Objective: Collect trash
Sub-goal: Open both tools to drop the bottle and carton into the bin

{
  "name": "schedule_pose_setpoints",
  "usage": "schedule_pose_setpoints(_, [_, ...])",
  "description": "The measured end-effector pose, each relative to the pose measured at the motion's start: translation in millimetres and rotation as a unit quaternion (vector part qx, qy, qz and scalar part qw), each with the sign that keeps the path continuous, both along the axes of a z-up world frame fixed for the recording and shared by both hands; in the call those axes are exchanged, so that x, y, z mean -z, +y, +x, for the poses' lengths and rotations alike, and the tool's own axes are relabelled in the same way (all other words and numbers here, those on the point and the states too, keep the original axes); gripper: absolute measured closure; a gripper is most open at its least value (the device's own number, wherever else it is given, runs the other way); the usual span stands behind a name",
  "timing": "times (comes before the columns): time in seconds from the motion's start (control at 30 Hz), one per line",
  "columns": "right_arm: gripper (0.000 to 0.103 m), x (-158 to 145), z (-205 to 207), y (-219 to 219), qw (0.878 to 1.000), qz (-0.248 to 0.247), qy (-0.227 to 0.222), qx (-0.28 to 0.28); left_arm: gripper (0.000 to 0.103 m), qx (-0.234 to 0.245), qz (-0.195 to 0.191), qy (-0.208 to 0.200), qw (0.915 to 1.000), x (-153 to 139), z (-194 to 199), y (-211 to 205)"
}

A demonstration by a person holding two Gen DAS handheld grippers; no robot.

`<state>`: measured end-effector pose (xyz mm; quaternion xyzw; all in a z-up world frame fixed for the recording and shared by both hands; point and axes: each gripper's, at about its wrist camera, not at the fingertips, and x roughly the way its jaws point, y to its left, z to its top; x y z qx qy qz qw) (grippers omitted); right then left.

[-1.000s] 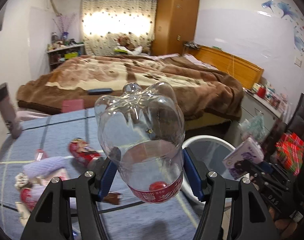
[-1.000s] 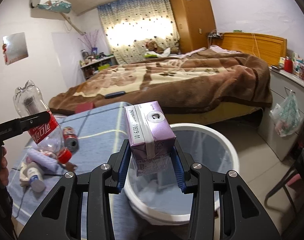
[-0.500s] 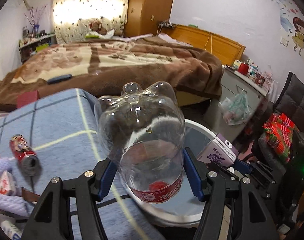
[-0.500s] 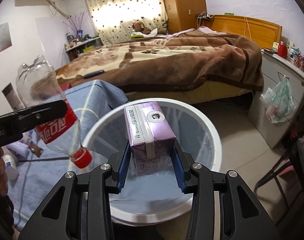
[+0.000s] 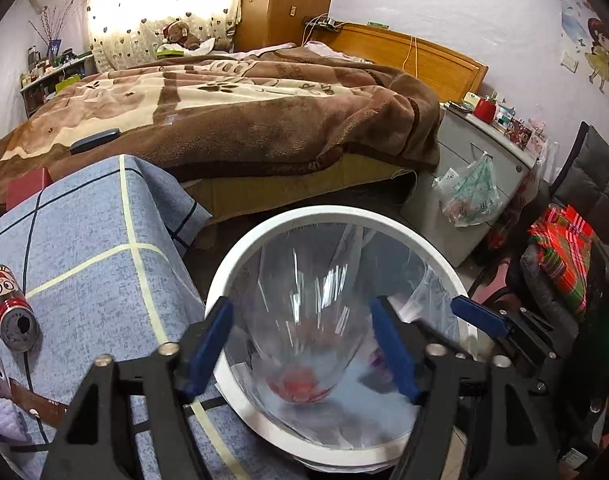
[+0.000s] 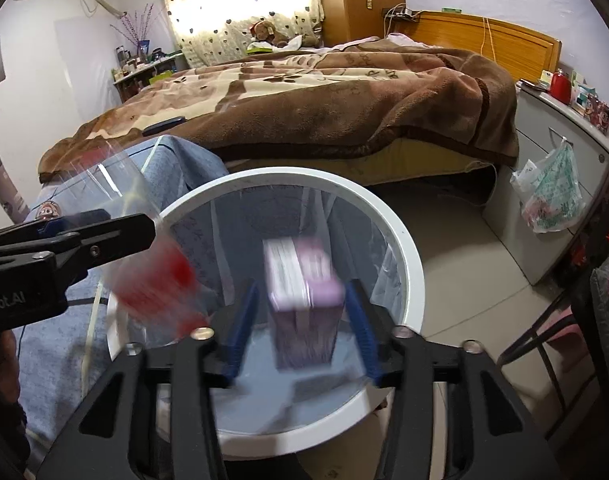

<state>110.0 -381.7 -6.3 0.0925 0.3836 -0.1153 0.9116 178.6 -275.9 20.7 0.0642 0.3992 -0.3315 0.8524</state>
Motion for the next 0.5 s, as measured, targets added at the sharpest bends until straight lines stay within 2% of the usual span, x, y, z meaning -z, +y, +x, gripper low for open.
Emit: schedule_pose_setpoints(0.5, [0.040,-16.8,-9.9,7.3,1.000,-0.009,-0.028,0.007,0.025,-0.035,-0.005,-0.020,0.9992,-11.4,-5.8,37.4])
